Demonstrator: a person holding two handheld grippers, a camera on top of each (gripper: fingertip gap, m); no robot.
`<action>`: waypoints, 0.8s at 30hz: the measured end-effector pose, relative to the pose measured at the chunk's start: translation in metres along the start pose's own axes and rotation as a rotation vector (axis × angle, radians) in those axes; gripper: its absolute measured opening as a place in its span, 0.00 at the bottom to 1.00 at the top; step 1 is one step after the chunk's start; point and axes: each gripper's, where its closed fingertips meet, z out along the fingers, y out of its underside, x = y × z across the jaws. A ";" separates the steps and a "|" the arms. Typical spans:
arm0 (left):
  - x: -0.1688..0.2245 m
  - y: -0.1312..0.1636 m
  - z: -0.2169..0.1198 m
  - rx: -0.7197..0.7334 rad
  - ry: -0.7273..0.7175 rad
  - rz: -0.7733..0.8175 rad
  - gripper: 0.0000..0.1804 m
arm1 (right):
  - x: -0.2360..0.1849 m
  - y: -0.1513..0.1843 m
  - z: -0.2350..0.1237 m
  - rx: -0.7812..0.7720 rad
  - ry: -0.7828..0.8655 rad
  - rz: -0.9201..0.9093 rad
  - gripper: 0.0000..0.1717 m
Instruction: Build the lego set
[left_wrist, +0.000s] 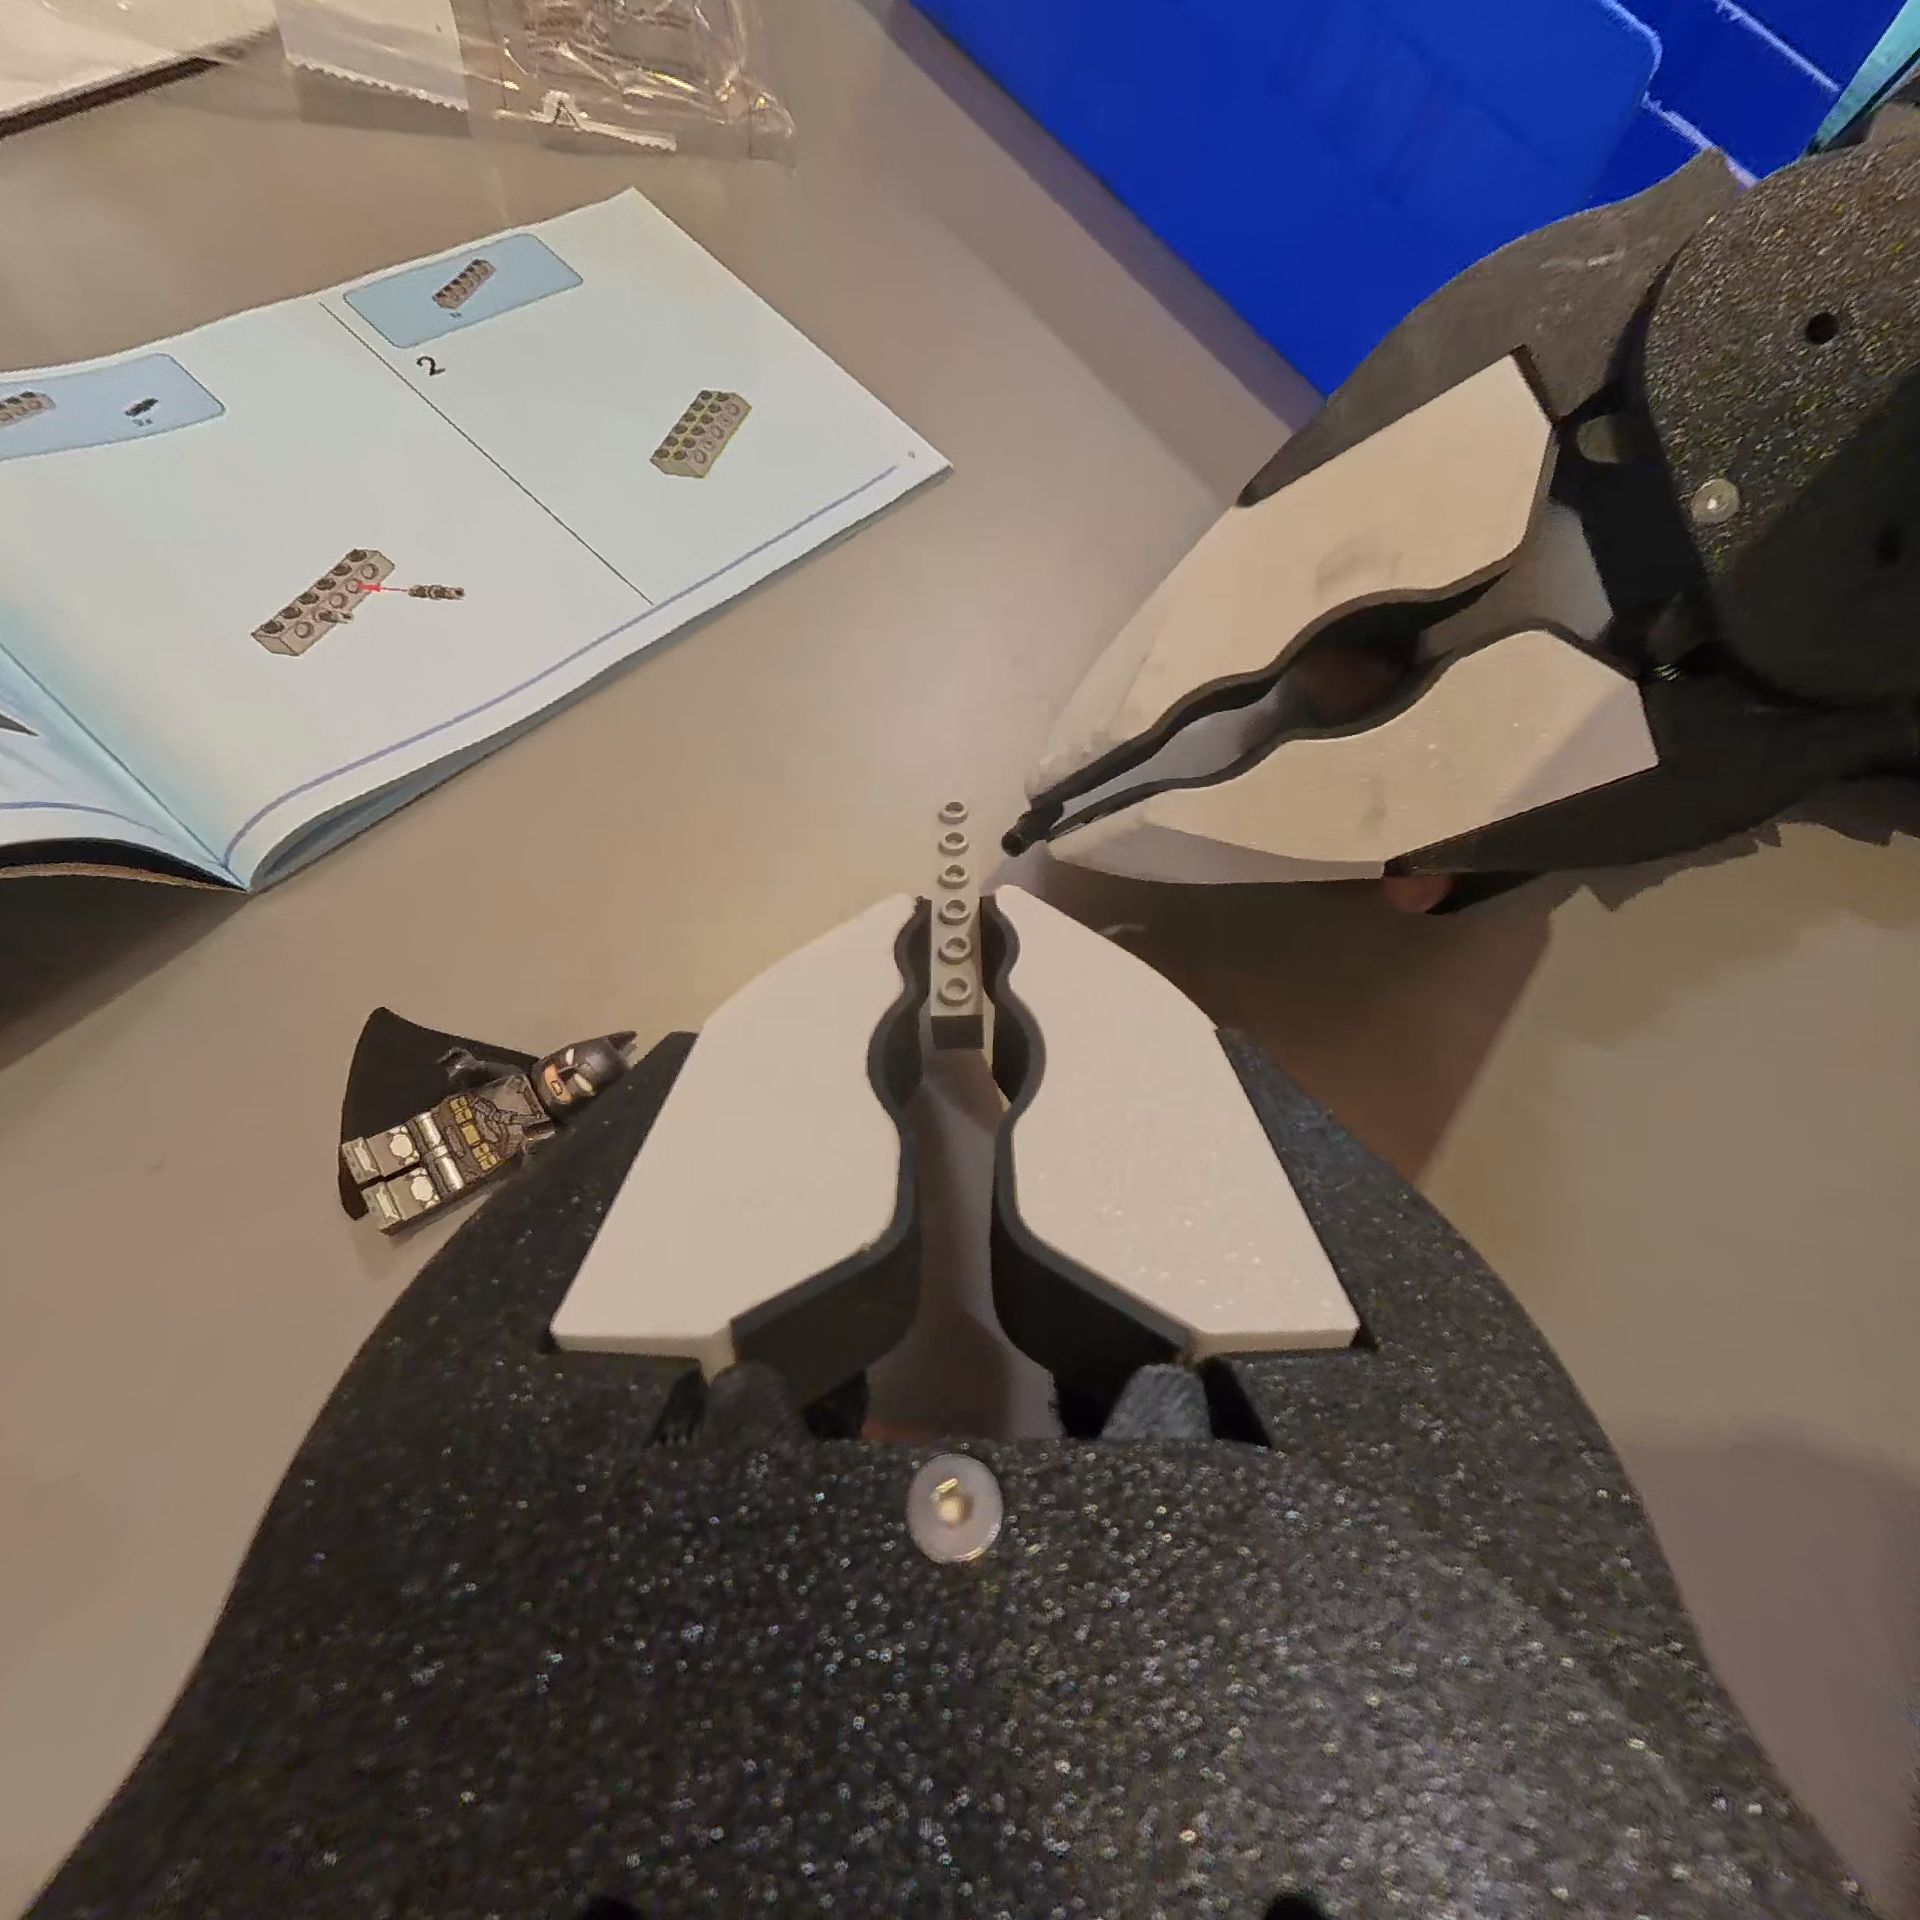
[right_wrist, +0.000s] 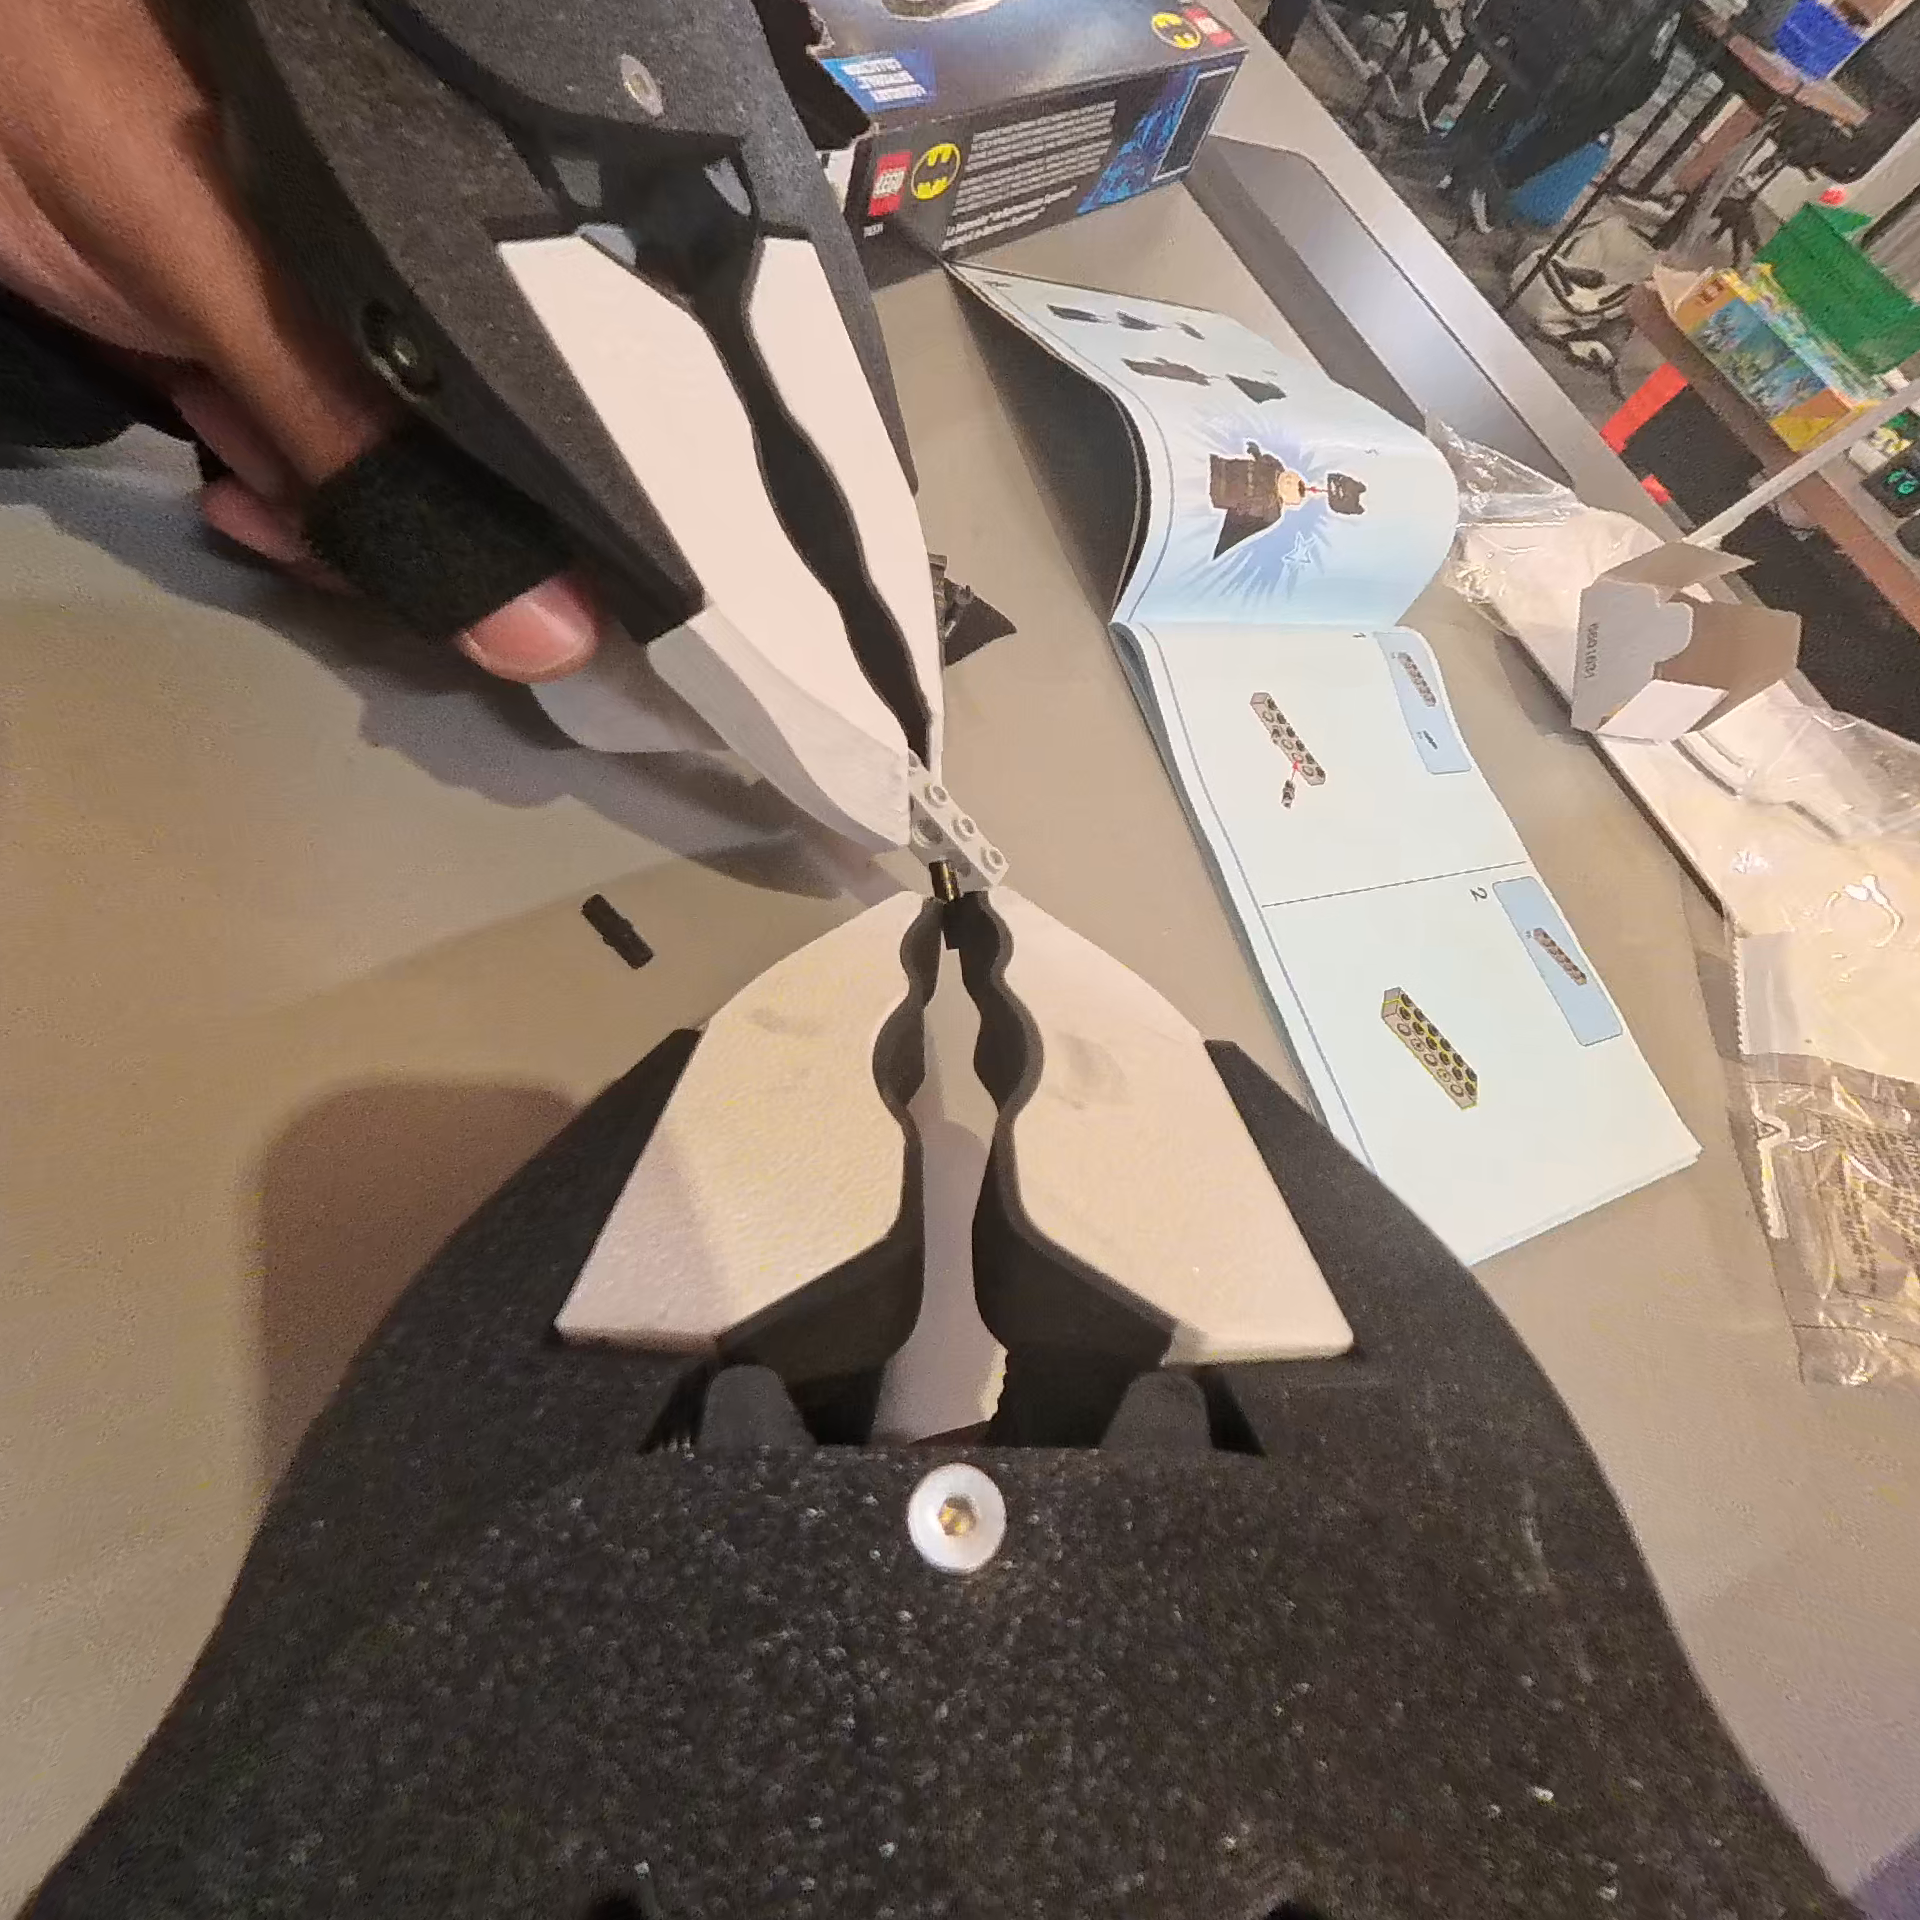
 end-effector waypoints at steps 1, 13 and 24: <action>0.001 0.000 0.000 0.003 0.000 0.003 0.05 | 0.000 0.000 0.000 -0.002 -0.001 0.001 0.02; 0.005 -0.003 0.003 0.012 -0.027 0.046 0.05 | -0.002 0.000 0.002 -0.022 -0.013 0.066 0.02; -0.005 0.018 0.006 -0.122 -0.085 0.102 0.05 | -0.003 0.017 0.004 -0.112 -0.041 0.023 0.00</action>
